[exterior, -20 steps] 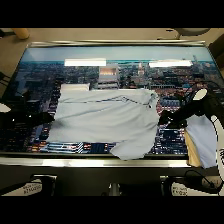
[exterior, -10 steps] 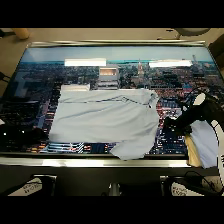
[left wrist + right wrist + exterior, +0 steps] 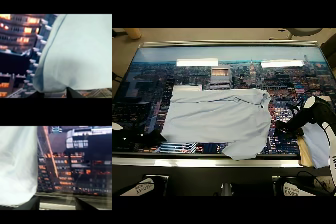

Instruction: Fold the shirts.

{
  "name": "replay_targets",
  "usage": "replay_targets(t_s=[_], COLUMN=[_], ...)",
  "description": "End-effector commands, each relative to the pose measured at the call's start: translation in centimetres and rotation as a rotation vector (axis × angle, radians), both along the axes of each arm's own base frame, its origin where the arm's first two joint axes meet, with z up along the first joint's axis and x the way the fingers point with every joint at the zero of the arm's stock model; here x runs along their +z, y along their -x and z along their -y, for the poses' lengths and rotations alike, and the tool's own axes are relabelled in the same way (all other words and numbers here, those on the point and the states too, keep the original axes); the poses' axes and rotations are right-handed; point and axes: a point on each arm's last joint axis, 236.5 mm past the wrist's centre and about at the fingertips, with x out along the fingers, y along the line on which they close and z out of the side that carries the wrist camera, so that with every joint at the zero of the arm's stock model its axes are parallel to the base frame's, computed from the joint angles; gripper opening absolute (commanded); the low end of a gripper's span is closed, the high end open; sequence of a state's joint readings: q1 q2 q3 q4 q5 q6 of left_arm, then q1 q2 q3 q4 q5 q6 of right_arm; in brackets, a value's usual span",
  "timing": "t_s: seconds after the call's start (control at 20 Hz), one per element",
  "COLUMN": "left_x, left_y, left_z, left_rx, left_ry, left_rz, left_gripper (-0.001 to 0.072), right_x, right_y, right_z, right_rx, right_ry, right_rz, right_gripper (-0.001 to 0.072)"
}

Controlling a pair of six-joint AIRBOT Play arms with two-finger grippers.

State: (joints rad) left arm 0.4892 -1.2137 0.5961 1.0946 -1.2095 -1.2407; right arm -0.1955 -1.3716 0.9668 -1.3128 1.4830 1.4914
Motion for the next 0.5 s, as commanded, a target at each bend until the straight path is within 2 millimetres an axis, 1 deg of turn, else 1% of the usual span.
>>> replay_targets(t_s=[0.0, 0.05, 0.1, 0.15, 0.25, 0.3, 0.35, 0.45], left_x=[-1.1, -1.1, -1.1, -1.0, -0.8, -0.5, -0.2, 0.4], left_y=[-0.5, -0.6, -0.7, -0.7, -0.8, -0.9, -1.0, -1.2], left_z=[0.2, 0.2, 0.2, 0.2, 0.1, 0.2, 0.2, 0.1], left_rx=[0.01, 0.016, 0.017, 0.016, 0.015, 0.006, 0.005, 0.0], left_ry=[-0.034, -0.038, -0.037, -0.037, -0.041, -0.041, -0.045, -0.056], left_rz=[0.013, 0.017, 0.02, 0.021, 0.031, 0.044, 0.054, 0.081], left_gripper=[0.0192, 0.0046, 0.0029, 0.0028, 0.0027, 0.0027, 0.0027, 0.0027], right_x=[0.1, 0.1, 0.0, -0.3, -1.1, -1.6, -2.2, -3.5], right_y=[0.3, 0.5, 1.2, 2.0, 4.0, 4.5, 4.9, 5.1], right_z=[0.0, -0.2, -0.6, -1.1, -3.4, -4.6, -5.5, -6.9], right_rx=[0.001, -0.004, -0.009, -0.009, -0.023, -0.042, -0.072, -0.139], right_ry=[0.0, 0.0, -0.008, -0.027, -0.107, -0.151, -0.187, -0.229], right_rz=[-0.001, 0.011, 0.019, 0.024, 0.035, 0.037, 0.036, 0.049], right_gripper=[0.0437, 0.0437, 0.0439, 0.0456, 0.0479, 0.0489, 0.0488, 0.0488])
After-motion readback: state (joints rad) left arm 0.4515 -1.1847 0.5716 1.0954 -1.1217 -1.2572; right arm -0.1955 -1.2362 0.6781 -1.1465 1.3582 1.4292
